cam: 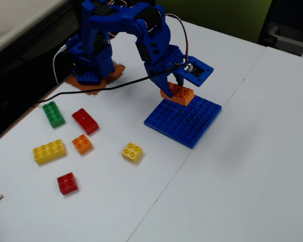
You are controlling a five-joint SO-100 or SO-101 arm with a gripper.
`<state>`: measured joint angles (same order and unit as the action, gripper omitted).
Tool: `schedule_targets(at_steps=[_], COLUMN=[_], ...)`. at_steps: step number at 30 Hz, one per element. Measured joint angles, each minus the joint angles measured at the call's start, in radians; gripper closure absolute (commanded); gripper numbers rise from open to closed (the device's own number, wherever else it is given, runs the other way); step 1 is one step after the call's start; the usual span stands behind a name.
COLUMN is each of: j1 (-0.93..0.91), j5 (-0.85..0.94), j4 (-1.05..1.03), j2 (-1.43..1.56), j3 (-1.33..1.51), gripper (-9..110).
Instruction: Pick up the 2x4 orange block and go up the 8x8 blue block.
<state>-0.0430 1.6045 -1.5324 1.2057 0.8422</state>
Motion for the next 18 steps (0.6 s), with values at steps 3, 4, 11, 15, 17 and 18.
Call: schedule_targets(at_steps=[3, 4, 11, 15, 17, 18], j1=[0.006, 0.006, 0.014, 0.014, 0.014, 0.014], j5=[-0.006, -0.009, -0.014, -0.014, -0.014, -0.014], j4=[-0.005, -0.006, -0.021, -0.029, -0.029, -0.029], j2=[0.0, 0.0, -0.002, -0.002, -0.002, -0.002], j3=[0.0, -0.003, -0.003, -0.009, -0.009, -0.009], gripper=[101, 101, 101, 101, 101, 101])
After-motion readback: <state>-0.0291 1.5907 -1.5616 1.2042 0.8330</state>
